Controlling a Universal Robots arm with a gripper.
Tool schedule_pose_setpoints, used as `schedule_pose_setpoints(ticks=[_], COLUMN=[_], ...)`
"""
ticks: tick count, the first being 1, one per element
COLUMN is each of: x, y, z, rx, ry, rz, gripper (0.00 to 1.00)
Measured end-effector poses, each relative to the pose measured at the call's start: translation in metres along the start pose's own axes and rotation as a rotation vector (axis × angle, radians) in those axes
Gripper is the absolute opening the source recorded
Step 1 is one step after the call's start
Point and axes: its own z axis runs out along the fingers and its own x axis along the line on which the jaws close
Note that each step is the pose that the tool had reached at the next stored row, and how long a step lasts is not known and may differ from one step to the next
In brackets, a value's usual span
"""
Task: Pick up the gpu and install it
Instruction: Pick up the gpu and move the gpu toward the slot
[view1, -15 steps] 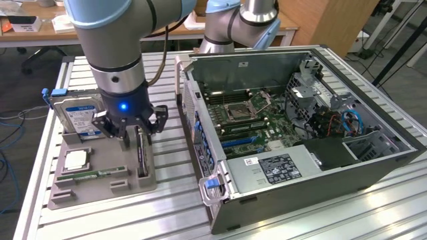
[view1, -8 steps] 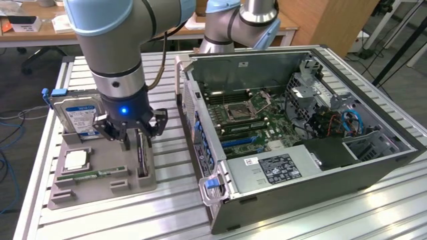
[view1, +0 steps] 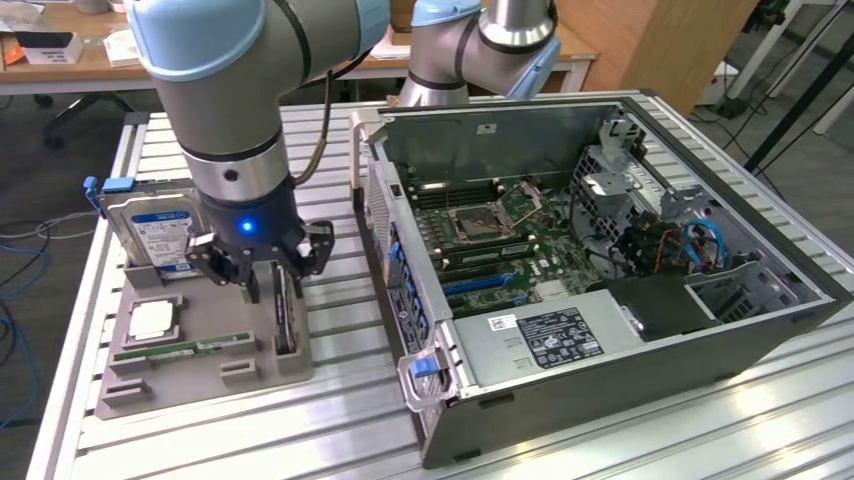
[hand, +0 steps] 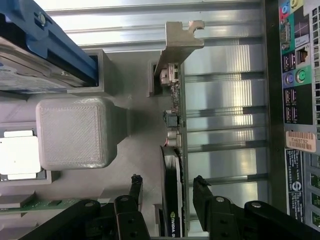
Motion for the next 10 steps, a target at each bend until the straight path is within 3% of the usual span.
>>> schedule_pose_setpoints(ticks=[10], x=[-0.0011], y=[0.0013], z=[0.0035], rx=[0.0000], ry=[0.0000], rz=[0.000], gripper=[0.53])
